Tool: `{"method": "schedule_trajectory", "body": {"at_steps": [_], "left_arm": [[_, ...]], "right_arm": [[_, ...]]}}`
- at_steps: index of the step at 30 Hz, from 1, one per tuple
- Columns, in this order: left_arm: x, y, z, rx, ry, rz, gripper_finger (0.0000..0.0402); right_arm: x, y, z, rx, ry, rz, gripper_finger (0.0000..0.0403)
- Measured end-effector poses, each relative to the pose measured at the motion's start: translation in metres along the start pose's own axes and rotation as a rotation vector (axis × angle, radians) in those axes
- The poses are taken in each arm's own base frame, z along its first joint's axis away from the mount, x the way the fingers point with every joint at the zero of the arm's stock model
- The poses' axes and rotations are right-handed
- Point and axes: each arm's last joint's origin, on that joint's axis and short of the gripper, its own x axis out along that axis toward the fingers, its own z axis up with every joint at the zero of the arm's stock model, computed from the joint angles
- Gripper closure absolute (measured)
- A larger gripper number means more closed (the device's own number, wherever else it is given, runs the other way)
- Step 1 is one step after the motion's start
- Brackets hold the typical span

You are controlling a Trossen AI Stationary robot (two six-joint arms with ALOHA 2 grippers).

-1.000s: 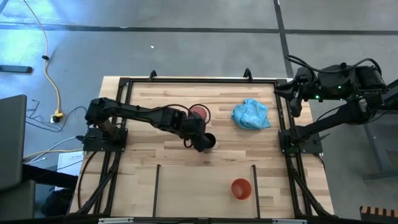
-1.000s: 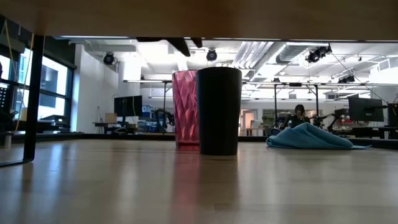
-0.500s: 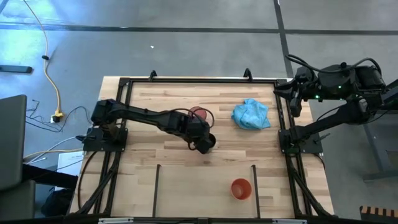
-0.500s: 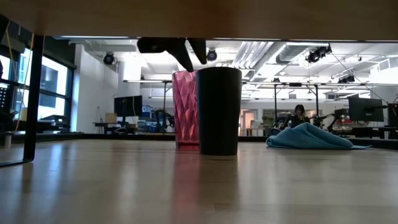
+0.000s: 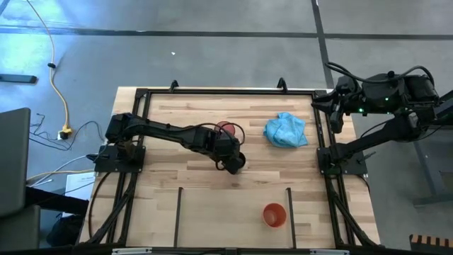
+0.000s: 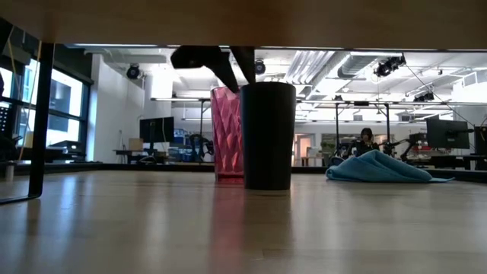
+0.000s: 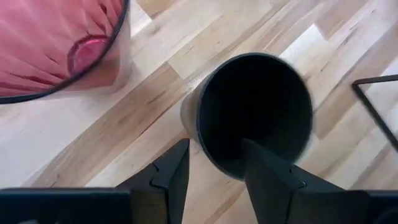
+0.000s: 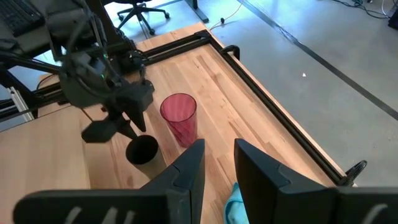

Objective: Stack small to large cups/mugs on shelf
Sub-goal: Put the black cup on the shelf

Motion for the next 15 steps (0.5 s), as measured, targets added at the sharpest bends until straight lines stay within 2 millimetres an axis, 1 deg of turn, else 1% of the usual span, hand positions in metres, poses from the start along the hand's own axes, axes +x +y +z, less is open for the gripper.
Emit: {"method": "schedule_trajectory", "body": {"at_steps": [2, 5, 7, 15], "left_arm": [[0.002, 0.001, -0.001, 0.006, 0.014, 0.005, 0.0268], [0.006, -0.003, 0.0, 0.011, 0.013, -0.024, 0.0268], [0.009, -0.002, -0.002, 0.015, 0.034, -0.007, 0.0268], [0.011, -0.003, -0.001, 0.015, 0.024, -0.012, 0.0268]], "right_arm": [[0.0, 0.0, 0.0, 0.0, 0.001, 0.0, 0.0325], [0.001, 0.001, 0.0, -0.002, 0.007, 0.006, 0.0325], [0.002, 0.002, 0.0, -0.002, 0.011, 0.012, 0.0325], [0.004, 0.002, 0.001, -0.004, 0.015, 0.011, 0.0325]]}}
